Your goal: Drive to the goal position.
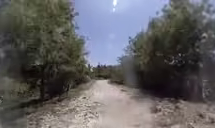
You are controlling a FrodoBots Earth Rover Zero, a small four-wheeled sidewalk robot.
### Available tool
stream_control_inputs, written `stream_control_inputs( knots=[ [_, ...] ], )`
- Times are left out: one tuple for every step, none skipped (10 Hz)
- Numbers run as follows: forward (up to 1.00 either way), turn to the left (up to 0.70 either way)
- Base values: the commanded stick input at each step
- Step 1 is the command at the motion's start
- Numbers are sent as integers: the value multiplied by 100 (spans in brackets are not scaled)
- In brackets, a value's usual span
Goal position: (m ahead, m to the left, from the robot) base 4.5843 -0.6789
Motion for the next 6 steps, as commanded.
stream_control_inputs(
  knots=[
    [70,0],
    [70,0],
    [70,0],
    [70,0],
    [70,0],
    [70,0]
  ],
)
